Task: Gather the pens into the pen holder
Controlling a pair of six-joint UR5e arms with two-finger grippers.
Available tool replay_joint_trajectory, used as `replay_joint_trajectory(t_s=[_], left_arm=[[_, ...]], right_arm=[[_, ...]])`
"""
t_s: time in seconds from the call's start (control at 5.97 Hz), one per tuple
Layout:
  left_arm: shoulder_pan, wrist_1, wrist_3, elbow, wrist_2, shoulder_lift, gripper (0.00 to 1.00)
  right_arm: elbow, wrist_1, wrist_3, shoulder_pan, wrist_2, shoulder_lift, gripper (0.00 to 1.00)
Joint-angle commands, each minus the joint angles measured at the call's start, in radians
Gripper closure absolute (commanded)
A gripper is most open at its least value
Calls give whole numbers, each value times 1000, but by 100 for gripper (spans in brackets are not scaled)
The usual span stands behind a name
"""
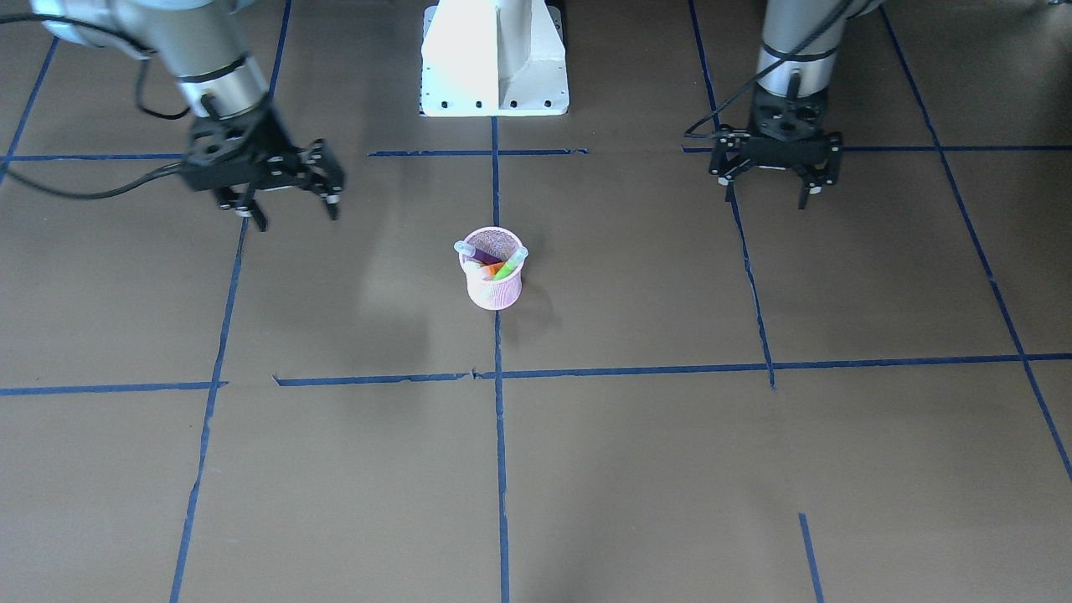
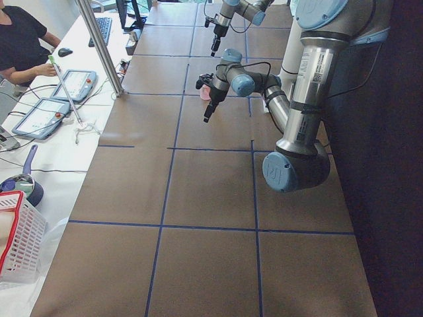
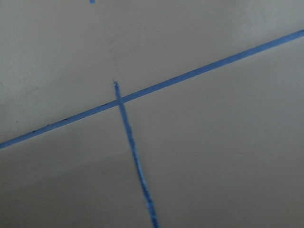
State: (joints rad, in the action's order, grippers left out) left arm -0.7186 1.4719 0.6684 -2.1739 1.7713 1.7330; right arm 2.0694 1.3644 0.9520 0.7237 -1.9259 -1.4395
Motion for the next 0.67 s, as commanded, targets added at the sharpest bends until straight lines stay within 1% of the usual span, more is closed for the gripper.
replay_joint_trajectory(t_s=[0.0,0.17,0.33,0.5], left_arm=[[-191,-1,-206,14,177,-68,0],[-306,4,-334,81,286,-111,0],[-490,5,-544,217,372,-113,0],[-595,8,-632,353,530,-90,0]], right_arm=[[-44,2,-410,238,-213,-161,0],[-104,10,-602,404,-337,-186,0],[-168,10,-813,553,-411,-255,0],[-183,27,-907,606,-416,-306,0]])
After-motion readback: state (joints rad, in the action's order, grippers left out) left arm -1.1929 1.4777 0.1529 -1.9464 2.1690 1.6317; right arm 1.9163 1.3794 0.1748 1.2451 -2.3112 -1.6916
